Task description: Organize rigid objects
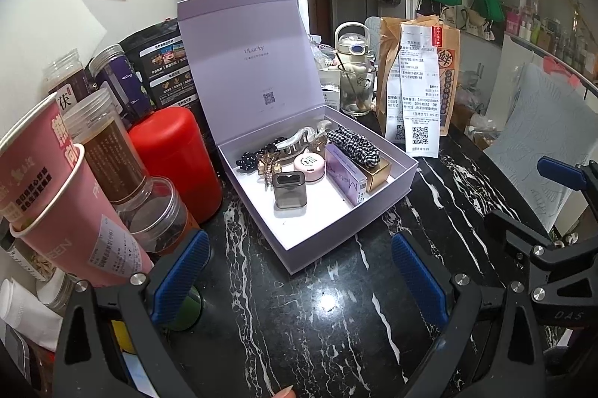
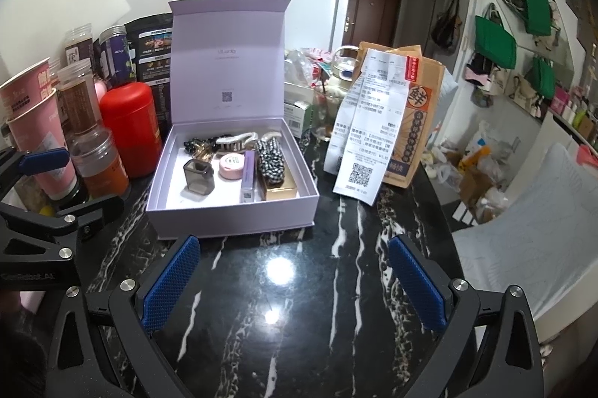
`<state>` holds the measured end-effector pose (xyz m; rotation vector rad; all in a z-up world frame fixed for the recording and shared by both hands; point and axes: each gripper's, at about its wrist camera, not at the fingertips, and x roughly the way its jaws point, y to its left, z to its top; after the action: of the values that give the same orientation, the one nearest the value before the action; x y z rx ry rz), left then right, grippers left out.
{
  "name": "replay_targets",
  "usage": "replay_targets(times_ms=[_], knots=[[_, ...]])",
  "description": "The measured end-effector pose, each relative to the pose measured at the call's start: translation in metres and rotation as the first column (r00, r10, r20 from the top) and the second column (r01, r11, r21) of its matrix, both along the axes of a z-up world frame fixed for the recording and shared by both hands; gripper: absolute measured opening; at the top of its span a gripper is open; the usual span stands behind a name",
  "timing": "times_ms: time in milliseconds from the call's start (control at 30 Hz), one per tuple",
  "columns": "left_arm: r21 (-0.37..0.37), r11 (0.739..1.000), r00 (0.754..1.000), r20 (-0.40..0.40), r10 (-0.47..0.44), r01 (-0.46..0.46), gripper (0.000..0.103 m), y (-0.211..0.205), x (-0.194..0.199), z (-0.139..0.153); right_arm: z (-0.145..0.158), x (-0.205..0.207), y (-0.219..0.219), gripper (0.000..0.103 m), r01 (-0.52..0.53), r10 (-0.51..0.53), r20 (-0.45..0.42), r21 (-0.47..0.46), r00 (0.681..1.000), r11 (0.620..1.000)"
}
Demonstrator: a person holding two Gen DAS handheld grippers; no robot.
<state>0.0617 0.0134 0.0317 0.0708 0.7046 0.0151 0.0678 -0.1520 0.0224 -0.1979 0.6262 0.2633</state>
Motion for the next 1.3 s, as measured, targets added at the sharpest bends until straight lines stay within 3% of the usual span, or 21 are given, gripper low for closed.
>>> replay_targets(times_ms=[1300], knots=[[0.033, 0.999, 1.0, -0.007, -0.011, 0.012, 0.1, -0.0091, -0.0034, -0.0014, -0.0011, -0.0013, -0.0044, 0.103, 0.018, -0.018, -0.005, -0.008, 1.0, 1.0]])
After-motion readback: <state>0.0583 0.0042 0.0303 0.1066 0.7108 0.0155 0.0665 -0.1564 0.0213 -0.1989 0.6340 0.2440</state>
